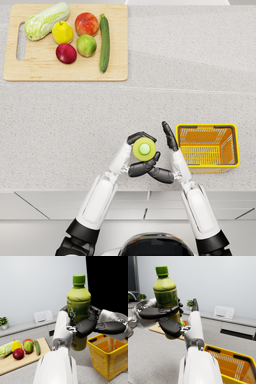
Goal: Pick up the green tea and place it into the yellow basket
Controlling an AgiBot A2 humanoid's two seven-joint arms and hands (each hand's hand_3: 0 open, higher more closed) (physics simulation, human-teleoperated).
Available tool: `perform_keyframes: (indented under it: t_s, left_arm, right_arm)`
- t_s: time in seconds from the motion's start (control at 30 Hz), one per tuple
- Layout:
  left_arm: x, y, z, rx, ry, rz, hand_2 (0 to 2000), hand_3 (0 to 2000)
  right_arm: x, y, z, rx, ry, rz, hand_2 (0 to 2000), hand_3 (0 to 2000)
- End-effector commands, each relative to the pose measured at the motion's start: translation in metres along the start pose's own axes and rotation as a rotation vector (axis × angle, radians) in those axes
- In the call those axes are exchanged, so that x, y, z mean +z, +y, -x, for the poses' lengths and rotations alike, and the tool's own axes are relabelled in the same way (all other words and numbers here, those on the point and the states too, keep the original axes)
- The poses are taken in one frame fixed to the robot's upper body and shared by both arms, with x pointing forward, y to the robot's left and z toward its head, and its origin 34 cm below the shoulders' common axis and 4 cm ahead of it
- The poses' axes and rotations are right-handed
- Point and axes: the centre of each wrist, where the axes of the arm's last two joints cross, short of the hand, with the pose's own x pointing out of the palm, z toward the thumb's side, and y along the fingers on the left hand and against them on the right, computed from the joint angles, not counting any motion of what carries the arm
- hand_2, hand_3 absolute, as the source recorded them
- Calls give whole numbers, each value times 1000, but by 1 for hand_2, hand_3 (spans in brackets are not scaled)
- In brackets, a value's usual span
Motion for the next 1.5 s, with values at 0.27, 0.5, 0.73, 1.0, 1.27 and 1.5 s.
perform_keyframes:
  t_s: [0.27, 0.5, 0.73, 1.0, 1.27, 1.5]
  left_arm:
    - [1, 0, -27, -146, 8, -11, 2000, 2000]
    - [35, -11, -9, -41, 48, -128, 0, 367]
    - [76, -54, 85, 401, 147, -259, 0, 0]
    - [59, -57, 132, 571, 155, -185, 0, 0]
    - [51, -63, 147, 633, 151, -149, 0, 0]
    - [55, -42, 151, 598, 151, -166, 0, 0]
  right_arm:
    - [13, -16, -12, 279, -2, 65, 2000, 980]
    - [17, -22, -5, 283, 6, 87, 2000, 2000]
    - [45, -33, 72, -96, 30, 186, 2000, 2000]
    - [53, -8, 138, -223, 74, 204, 2000, 2000]
    - [19, -3, 148, -264, -14, -192, 2000, 2000]
    - [39, -10, 136, -430, -7, -68, 0, 40]
